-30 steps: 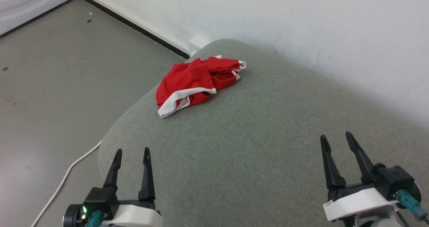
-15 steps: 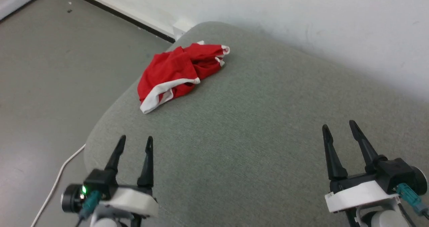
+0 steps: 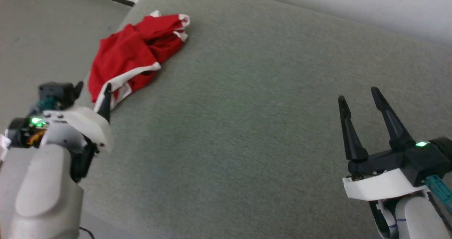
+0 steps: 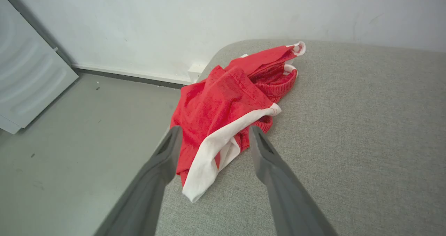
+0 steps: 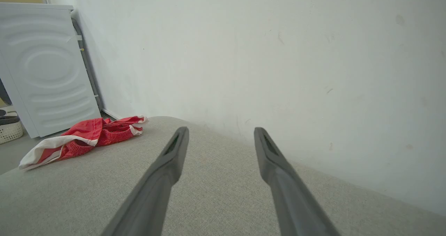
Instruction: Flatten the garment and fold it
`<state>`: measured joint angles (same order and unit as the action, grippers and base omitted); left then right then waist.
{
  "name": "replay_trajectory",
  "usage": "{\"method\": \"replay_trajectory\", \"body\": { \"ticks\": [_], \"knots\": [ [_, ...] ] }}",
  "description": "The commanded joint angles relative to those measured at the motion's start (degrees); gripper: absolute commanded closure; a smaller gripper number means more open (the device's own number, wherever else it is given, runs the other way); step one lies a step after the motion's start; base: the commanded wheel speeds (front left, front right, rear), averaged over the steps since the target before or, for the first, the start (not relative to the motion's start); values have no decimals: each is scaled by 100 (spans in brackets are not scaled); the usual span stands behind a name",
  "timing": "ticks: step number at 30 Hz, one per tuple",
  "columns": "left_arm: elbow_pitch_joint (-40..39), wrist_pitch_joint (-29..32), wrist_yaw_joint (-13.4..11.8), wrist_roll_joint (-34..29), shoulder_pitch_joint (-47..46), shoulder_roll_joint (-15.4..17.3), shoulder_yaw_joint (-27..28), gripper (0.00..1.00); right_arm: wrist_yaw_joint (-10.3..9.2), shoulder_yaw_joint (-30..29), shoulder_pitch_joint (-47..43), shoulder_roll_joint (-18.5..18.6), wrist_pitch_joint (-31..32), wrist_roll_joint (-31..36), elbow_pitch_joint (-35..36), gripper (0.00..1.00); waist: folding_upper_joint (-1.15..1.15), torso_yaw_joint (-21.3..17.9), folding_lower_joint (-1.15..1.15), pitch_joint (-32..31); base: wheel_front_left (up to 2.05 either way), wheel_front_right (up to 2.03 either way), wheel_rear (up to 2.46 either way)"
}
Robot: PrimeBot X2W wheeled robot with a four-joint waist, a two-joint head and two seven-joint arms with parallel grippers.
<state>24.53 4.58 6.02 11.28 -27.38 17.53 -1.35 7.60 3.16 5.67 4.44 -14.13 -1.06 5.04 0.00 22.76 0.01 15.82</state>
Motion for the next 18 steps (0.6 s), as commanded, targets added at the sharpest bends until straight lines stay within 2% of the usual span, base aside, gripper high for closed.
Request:
{"method": "replay_trajectory", "body": {
  "ticks": [1,8,12,18],
  "knots": [
    [96,72,28,79,-130,25,13,0,-11,7,98,35,10,24,58,0,0,-645,-1,648,0,0,0],
    [1100,828,132,583,-1115,669,4,0,-11,13,246,139,61,-10,436,0,0,-1106,-1,1166,0,0,0],
    [1639,1291,143,1169,-1629,871,223,0,-11,-119,302,137,23,-38,596,0,0,-1300,-1,1422,0,0,0],
    [2374,2309,145,1795,-2056,1124,446,0,-11,-178,333,139,-17,-61,626,0,0,-1504,-1,1649,0,0,0]
  ]
}}
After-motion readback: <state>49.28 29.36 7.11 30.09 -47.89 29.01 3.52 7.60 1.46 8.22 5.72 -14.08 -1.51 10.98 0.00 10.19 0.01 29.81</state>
